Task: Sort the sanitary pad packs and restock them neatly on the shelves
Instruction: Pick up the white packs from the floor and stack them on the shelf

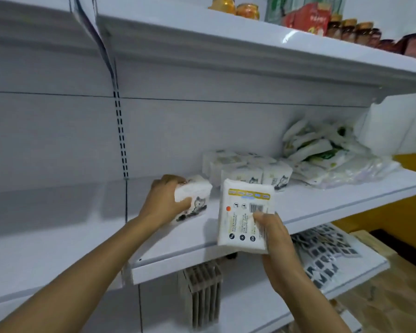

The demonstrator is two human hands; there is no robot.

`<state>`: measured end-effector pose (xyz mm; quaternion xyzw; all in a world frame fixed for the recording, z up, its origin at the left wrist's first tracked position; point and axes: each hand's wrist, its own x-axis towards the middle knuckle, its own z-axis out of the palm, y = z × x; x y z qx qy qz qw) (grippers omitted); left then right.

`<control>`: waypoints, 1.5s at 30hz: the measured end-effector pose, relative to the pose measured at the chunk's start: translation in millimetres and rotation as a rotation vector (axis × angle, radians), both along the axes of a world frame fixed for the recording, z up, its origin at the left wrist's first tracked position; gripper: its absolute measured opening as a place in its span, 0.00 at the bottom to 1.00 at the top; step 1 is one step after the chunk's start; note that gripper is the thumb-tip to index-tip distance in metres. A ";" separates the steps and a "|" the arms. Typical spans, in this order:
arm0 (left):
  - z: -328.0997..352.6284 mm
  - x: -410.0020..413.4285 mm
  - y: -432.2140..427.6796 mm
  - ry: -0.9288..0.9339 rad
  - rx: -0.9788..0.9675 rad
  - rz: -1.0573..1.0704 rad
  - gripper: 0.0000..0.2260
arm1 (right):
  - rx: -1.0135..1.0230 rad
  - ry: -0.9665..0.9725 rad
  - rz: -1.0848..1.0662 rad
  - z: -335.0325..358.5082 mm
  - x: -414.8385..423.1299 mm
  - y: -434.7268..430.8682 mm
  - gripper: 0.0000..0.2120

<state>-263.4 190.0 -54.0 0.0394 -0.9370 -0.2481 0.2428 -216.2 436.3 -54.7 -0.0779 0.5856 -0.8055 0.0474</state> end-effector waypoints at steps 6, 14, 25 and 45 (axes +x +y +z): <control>-12.9 -56.1 -21.1 0.040 0.060 -0.018 0.22 | 0.325 0.275 -0.037 0.0 -48.6 -23.9 0.20; -17.1 -124.9 -31.1 0.022 0.245 0.131 0.35 | 0.544 0.447 0.089 -7.4 -76.9 -27.2 0.30; -14.3 -169.4 -25.3 0.074 0.613 0.362 0.43 | 0.686 0.713 0.221 8.6 -112.0 -33.6 0.33; -30.6 -105.5 12.7 -0.246 0.163 0.399 0.24 | 1.423 0.867 0.186 42.0 -258.2 -42.1 0.32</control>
